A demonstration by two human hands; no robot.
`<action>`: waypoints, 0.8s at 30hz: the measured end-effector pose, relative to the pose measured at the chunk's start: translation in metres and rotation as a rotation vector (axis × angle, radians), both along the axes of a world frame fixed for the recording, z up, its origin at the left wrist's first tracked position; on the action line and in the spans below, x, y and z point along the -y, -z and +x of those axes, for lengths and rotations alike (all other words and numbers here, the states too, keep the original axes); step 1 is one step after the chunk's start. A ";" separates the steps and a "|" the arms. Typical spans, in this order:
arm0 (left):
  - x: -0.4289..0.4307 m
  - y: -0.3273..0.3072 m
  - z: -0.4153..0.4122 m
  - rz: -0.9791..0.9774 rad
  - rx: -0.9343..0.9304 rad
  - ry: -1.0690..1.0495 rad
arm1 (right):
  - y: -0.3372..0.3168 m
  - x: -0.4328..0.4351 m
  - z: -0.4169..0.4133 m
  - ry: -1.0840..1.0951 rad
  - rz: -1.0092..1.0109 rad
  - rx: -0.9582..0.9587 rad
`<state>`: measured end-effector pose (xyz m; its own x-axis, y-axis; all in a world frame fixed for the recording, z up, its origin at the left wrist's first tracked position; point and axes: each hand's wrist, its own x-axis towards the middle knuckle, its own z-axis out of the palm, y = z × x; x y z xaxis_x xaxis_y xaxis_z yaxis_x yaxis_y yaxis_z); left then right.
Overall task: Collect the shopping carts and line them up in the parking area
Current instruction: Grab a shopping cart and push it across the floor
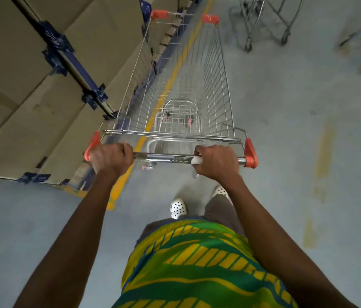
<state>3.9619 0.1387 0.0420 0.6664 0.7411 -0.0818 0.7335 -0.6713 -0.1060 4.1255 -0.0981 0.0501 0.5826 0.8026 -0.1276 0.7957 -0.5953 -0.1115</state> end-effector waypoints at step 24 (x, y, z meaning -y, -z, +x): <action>-0.042 -0.009 0.194 -0.007 -0.091 0.039 | -0.008 -0.035 0.144 0.220 0.011 0.059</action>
